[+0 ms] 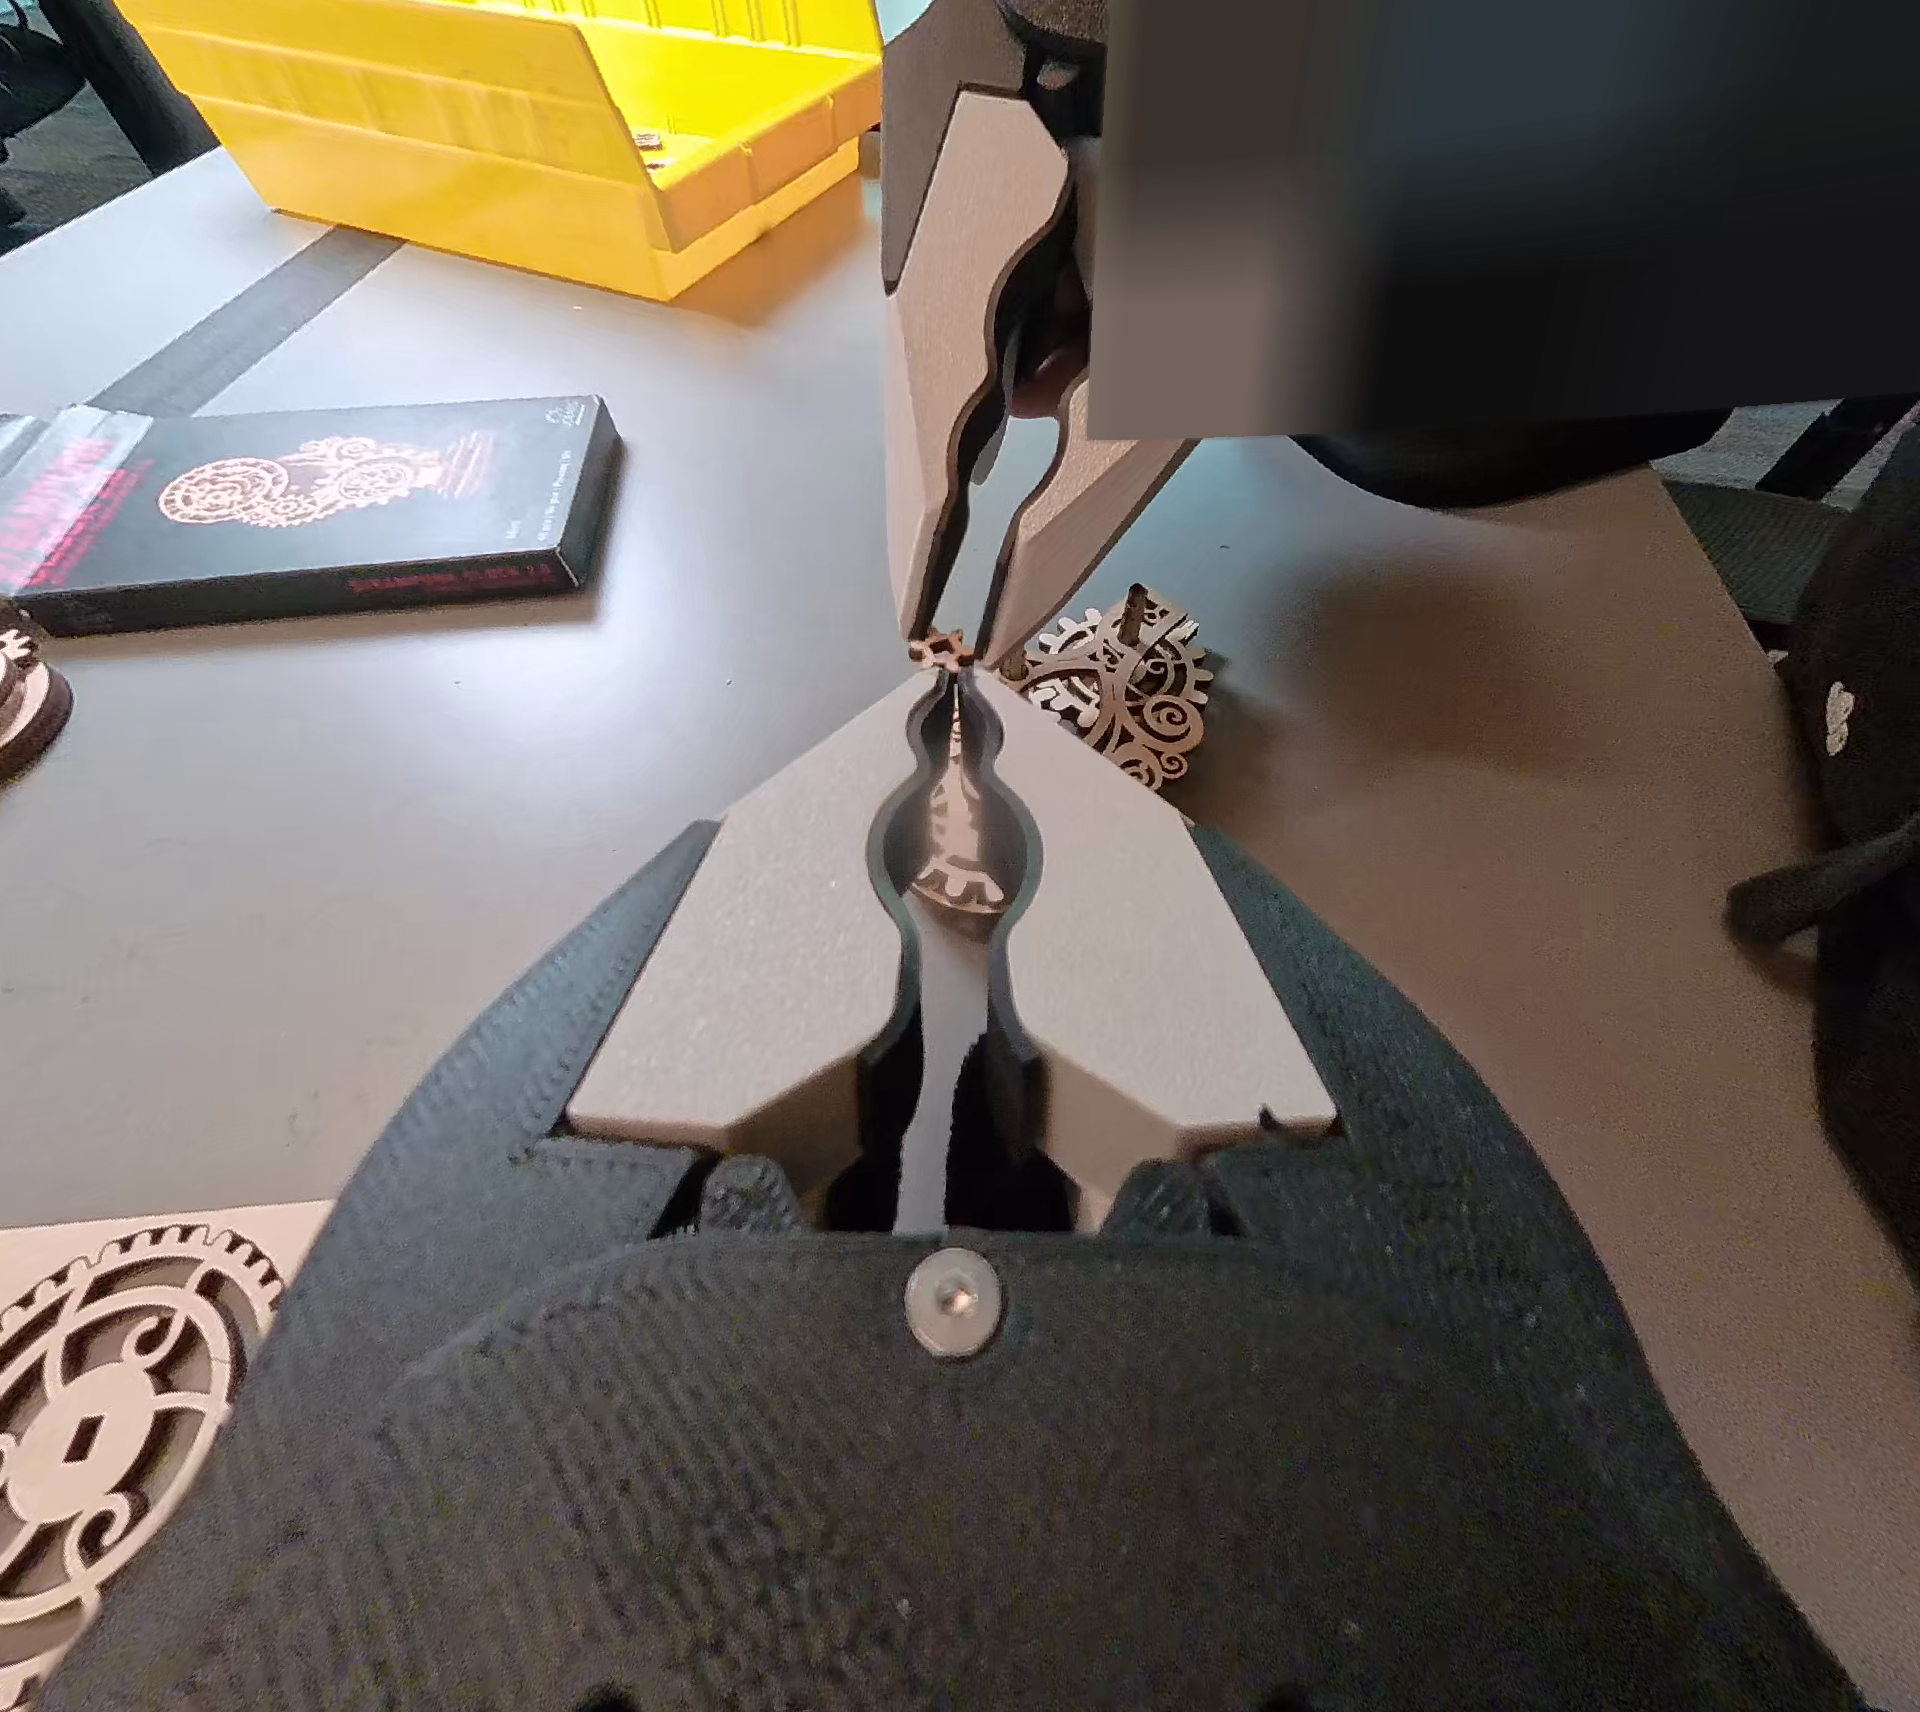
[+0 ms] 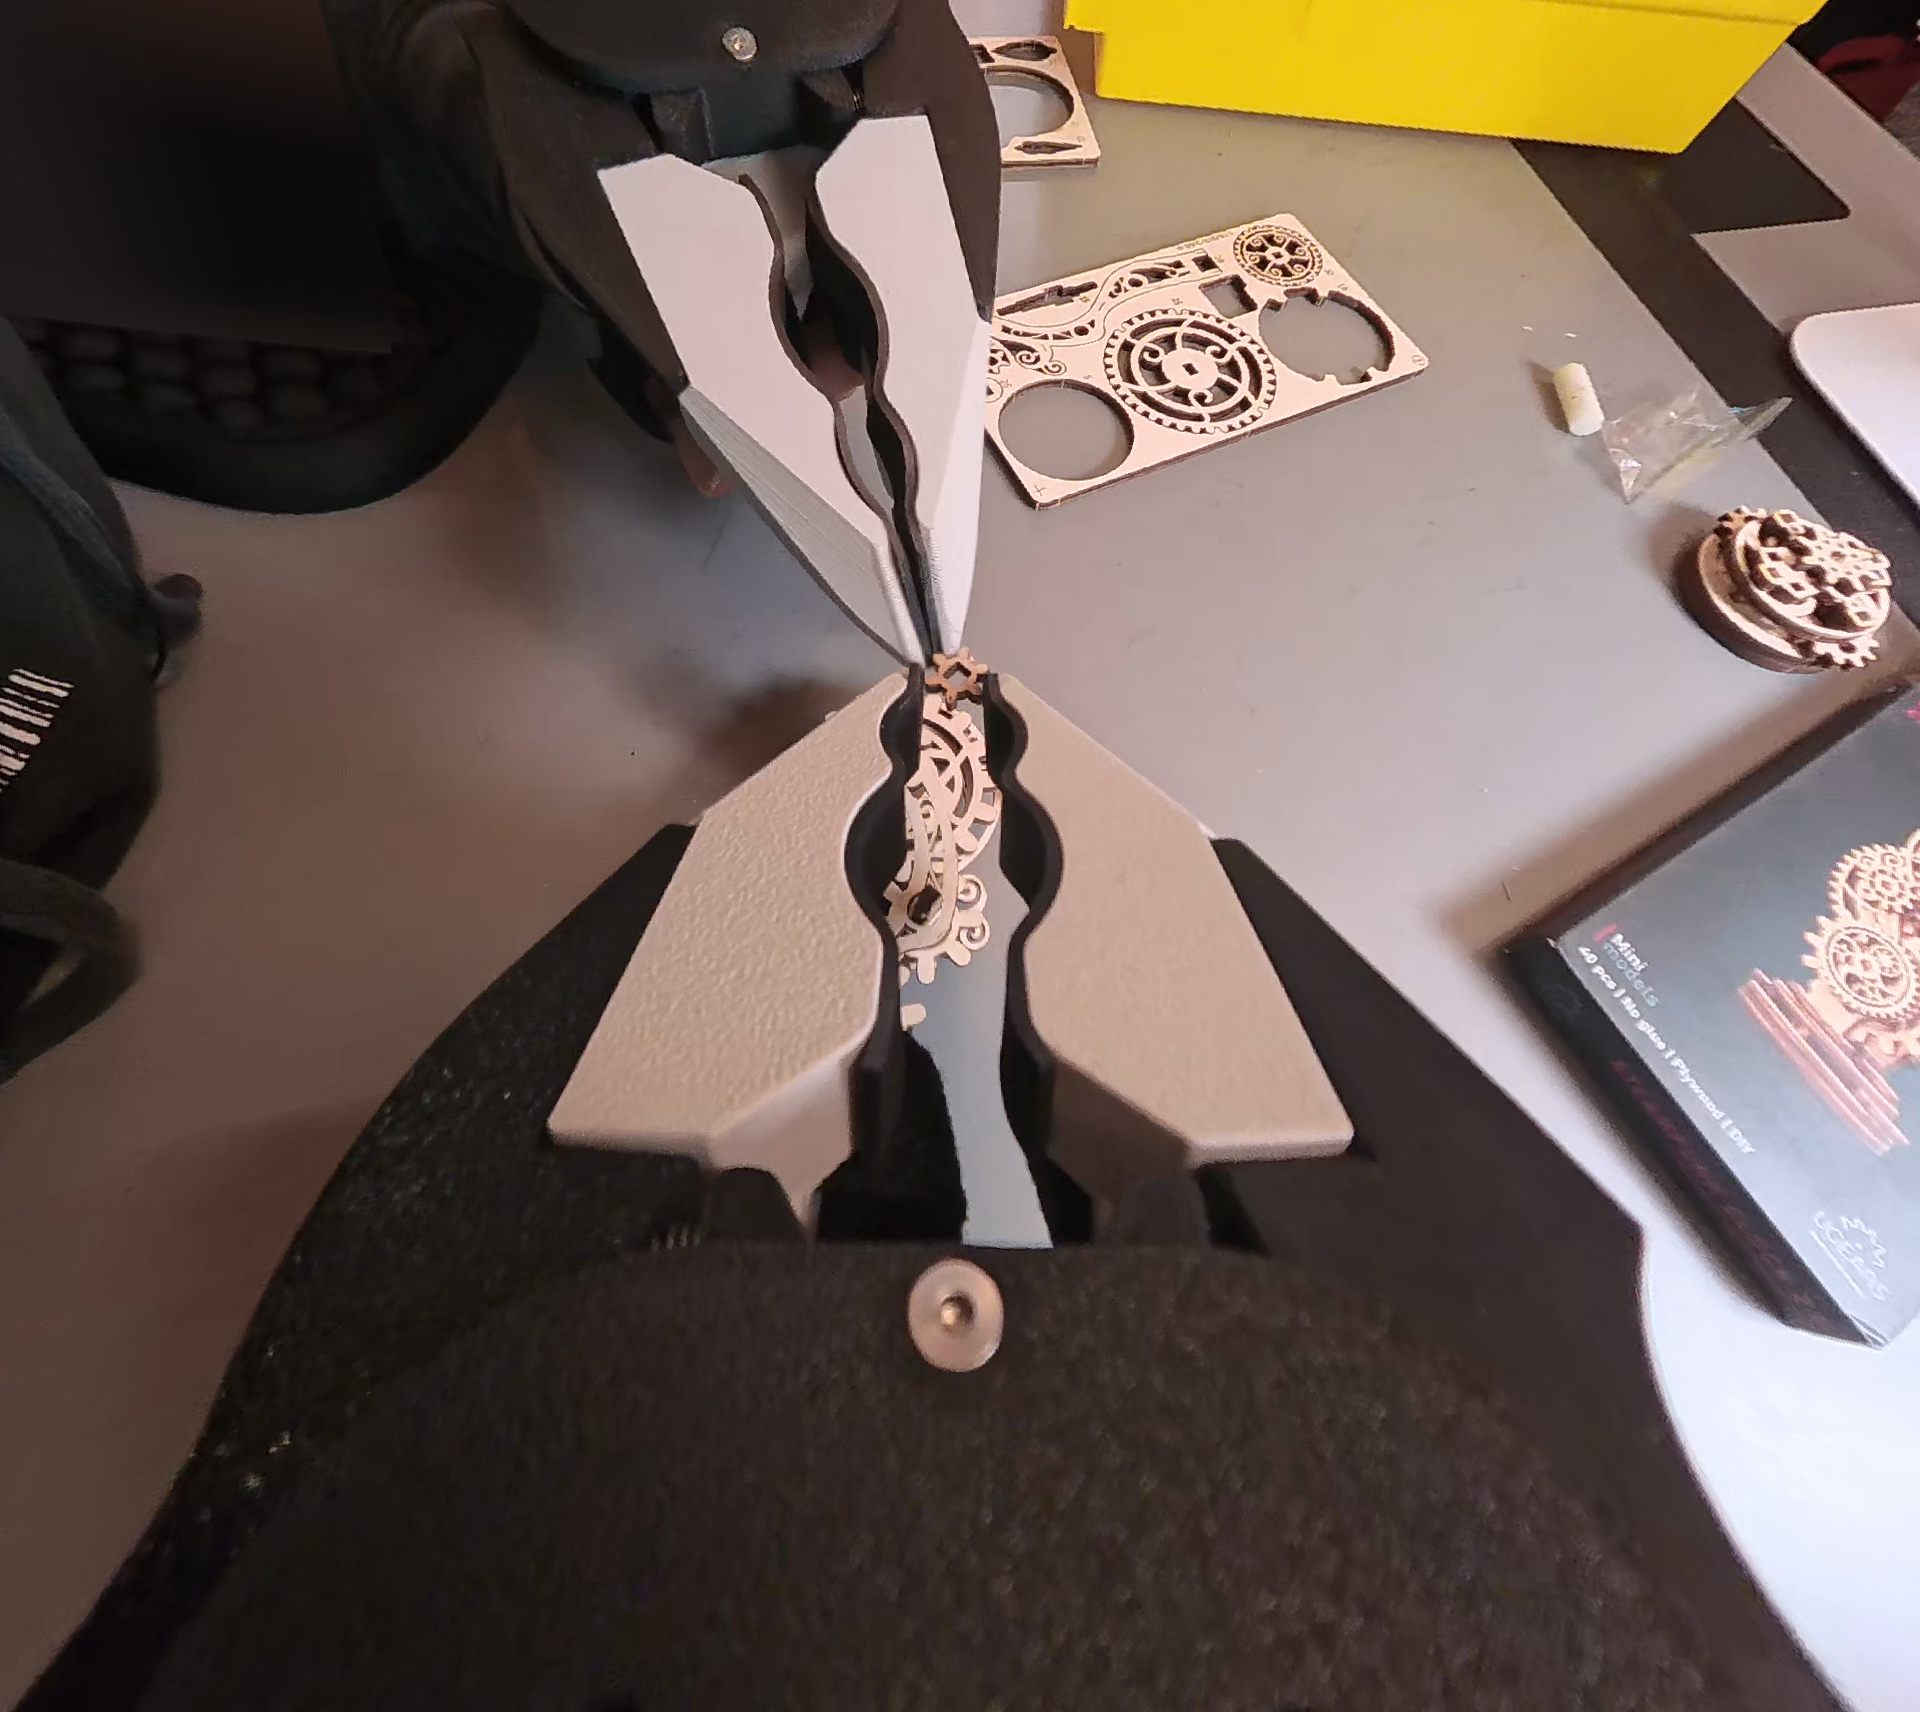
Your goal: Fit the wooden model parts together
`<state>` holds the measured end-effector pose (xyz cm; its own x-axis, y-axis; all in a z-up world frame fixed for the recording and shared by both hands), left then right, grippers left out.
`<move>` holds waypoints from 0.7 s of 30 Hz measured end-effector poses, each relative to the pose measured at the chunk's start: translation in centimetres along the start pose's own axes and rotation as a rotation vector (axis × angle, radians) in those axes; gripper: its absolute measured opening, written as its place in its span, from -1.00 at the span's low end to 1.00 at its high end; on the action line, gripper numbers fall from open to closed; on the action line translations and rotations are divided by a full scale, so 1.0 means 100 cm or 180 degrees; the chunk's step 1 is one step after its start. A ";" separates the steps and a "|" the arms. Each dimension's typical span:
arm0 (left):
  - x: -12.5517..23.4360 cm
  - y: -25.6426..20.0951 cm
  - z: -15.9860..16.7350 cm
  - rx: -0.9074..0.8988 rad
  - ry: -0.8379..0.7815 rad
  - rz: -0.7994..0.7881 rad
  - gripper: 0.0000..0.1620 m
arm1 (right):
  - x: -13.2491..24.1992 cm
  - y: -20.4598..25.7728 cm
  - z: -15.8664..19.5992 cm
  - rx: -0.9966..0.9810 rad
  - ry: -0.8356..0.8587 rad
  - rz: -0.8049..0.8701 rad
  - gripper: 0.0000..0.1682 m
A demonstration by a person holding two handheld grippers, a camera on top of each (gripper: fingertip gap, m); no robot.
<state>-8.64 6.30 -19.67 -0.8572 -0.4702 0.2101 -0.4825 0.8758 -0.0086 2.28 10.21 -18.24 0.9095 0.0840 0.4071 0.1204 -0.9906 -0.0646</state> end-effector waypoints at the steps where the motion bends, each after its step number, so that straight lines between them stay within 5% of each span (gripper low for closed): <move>1: 0.000 0.001 0.000 0.0020 -0.0002 -0.0002 -1.00 | 0.001 0.000 0.000 -0.0009 -0.0008 -0.0009 -0.89; 21: -0.003 0.001 0.009 0.0177 0.0125 0.0147 -1.00 | 0.001 0.002 0.010 -0.0135 0.0033 -0.0308 -0.94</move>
<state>-8.61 6.40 -20.64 -0.8716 -0.4238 0.2464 -0.4528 0.8886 -0.0732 2.78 10.12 -19.08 0.8903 0.1785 0.4190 0.1902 -0.9816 0.0139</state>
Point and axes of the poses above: each gripper's, where its closed fingertips meet, x back along the fingers, z out of its underside, y = z × x across the jaws, the point moved 7 cm from there along x, back along the fingers, and after that the axes turned 8 degrees about -y, right-handed, at the moved point
